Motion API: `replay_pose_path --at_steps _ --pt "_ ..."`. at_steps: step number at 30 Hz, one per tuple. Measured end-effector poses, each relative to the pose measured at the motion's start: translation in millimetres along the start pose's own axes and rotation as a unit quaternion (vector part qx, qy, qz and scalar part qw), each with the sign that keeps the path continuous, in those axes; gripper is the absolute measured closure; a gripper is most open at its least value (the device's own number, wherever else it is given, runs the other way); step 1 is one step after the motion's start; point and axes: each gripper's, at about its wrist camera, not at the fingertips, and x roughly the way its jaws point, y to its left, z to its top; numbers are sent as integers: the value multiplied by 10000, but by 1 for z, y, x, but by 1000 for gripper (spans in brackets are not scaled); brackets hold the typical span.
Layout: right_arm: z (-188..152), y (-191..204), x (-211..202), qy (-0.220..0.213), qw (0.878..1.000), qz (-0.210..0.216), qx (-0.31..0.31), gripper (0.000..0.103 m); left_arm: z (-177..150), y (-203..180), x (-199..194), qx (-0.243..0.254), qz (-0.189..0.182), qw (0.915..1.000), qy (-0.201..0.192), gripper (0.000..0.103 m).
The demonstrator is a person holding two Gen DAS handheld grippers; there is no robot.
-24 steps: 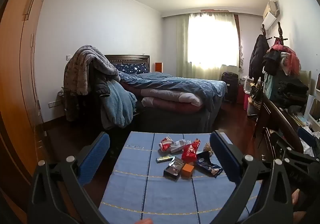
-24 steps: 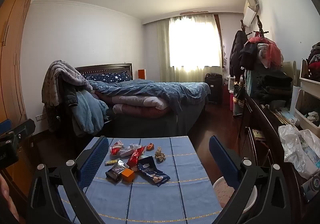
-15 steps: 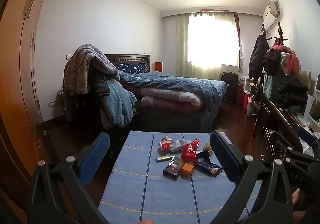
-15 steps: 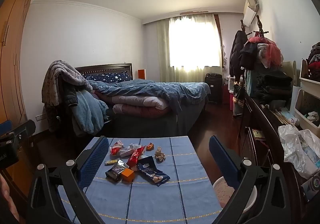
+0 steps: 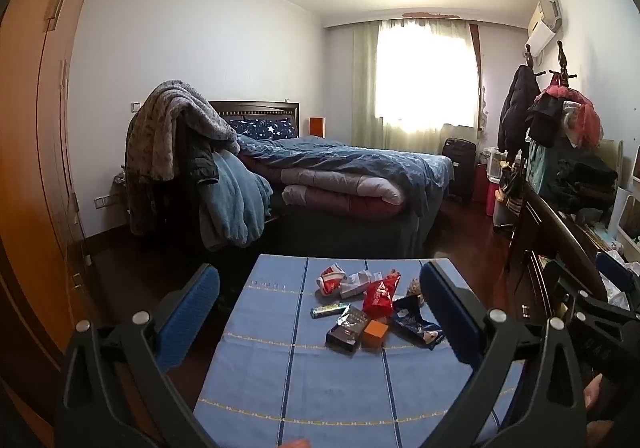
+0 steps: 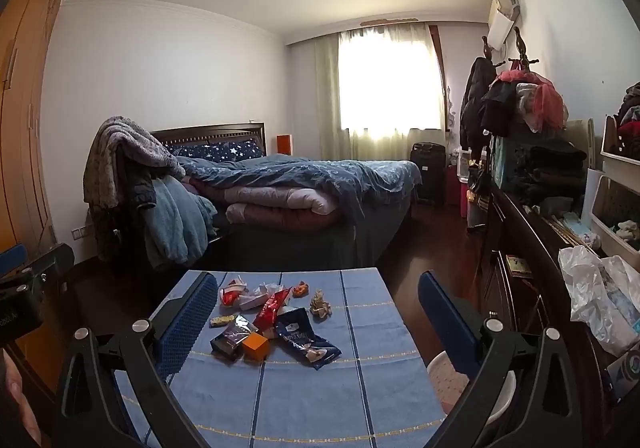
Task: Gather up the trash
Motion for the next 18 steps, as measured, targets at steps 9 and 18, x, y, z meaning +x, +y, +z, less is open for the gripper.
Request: replay_pose_path --at_steps 9,18 --pt "2 -1 2 14 10000 6 -1 3 2 1 0 -20 -11 10000 15 3" --pt "3 0 -2 -46 10000 22 -33 3 1 4 0 -62 -23 10000 -15 3"
